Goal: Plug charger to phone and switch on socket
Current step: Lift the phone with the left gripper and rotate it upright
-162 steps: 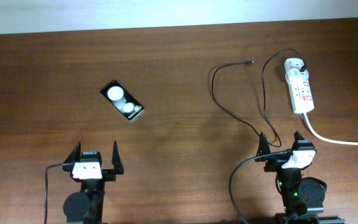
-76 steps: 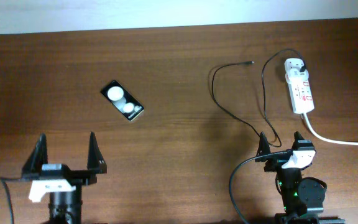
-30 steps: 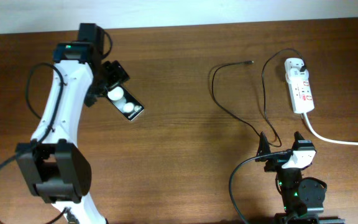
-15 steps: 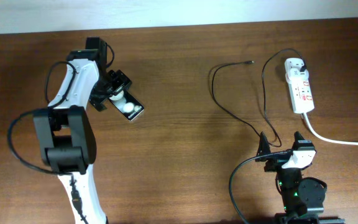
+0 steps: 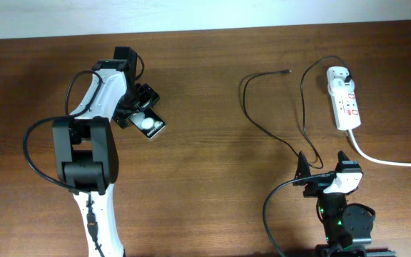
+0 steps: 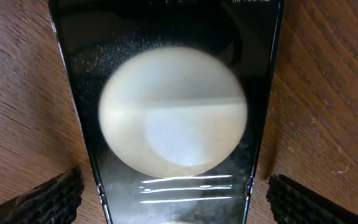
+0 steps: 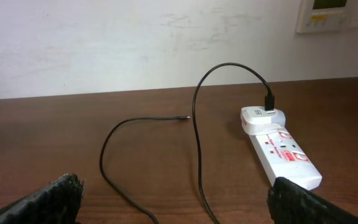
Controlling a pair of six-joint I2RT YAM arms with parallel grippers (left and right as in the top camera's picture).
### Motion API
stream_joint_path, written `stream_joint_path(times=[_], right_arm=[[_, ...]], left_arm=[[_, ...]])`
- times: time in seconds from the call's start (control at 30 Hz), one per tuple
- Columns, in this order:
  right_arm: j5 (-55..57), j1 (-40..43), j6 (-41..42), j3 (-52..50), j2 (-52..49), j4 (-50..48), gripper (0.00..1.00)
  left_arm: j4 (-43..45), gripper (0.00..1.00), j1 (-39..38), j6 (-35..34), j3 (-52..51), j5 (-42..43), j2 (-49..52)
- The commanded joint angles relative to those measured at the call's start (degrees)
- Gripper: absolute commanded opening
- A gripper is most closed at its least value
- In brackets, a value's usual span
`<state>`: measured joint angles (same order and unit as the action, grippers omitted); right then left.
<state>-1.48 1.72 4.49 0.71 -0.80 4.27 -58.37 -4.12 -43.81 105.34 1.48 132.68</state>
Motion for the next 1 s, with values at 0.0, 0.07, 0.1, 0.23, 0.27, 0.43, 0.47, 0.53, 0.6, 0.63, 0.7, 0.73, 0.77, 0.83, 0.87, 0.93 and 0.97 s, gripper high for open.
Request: stream_joint_path(times=[0.0, 0.07, 0.1, 0.23, 0.27, 0.43, 0.47, 0.53, 0.6, 0.63, 0.7, 0.73, 0.77, 0.83, 0.87, 0.93, 0.97], right_arm=[[0.3, 0.2, 0.2, -0.4, 0.4, 0.2, 0.99], [0.3, 0.2, 0.2, -0.4, 0.4, 0.2, 0.98], [0.3, 0.2, 0.2, -0.4, 0.4, 0.2, 0.99], [0.3, 0.2, 0.2, -0.4, 0.4, 0.2, 0.99], [0.3, 0.2, 0.2, -0.4, 0.4, 0.2, 0.99], [0.3, 0.2, 0.2, -0.4, 0.4, 0.2, 0.99], [0.3, 0.2, 0.2, -0.4, 0.4, 0.2, 0.98], [0.3, 0.2, 0.2, -0.4, 0.4, 0.2, 0.98], [0.3, 0.2, 0.2, -0.4, 0.4, 0.2, 0.99], [0.3, 0.2, 0.2, -0.4, 0.4, 0.2, 0.98], [0.3, 0.2, 0.2, -0.4, 0.4, 0.2, 0.99], [0.3, 0.2, 0.2, -0.4, 0.4, 0.2, 0.99], [0.3, 0.2, 0.2, -0.4, 0.4, 0.2, 0.98], [0.3, 0.2, 0.2, -0.4, 0.4, 0.2, 0.98], [0.3, 0.2, 0.2, -0.4, 0.4, 0.2, 0.99], [0.3, 0.2, 0.2, -0.4, 0.4, 0.2, 0.99], [0.3, 0.2, 0.2, -0.4, 0.4, 0.2, 0.99]], left_arm=[[0.0, 0.99, 0.2, -0.5, 0.1, -0.2, 2.8], [0.0, 0.99, 0.2, -0.5, 0.1, -0.2, 2.8], [0.0, 0.99, 0.2, -0.5, 0.1, -0.3, 2.8], [-1.4, 0.99, 0.1, -0.3, 0.0, -1.4, 5.4], [-2.4, 0.99, 0.1, -0.3, 0.0, -1.4, 7.0], [-3.1, 0.99, 0.0, -0.3, 0.0, 0.7, 10.6], [-3.2, 0.99, 0.0, -0.3, 0.0, 0.7, 10.6], [-3.3, 0.99, 0.0, -0.3, 0.0, 3.8, 10.6], [-3.2, 0.99, -0.1, -0.3, 0.0, 4.1, 10.6], [-3.2, 1.00, -0.1, -0.3, 0.0, 4.1, 10.6], [-3.1, 0.89, -0.1, -0.3, 0.0, 4.1, 10.6], [-3.1, 0.87, -0.1, -0.3, 0.0, 4.1, 10.6], [-3.1, 0.84, -0.1, -0.3, 0.0, 4.1, 10.6], [-3.1, 0.76, -0.1, -0.3, 0.0, 4.1, 10.6], [-3.1, 0.76, -0.1, -0.3, 0.0, 4.1, 10.6], [-3.3, 0.76, 0.1, -0.3, 0.1, 4.1, 10.6], [-3.8, 0.76, 0.5, -0.3, 0.3, 4.2, 10.6]])
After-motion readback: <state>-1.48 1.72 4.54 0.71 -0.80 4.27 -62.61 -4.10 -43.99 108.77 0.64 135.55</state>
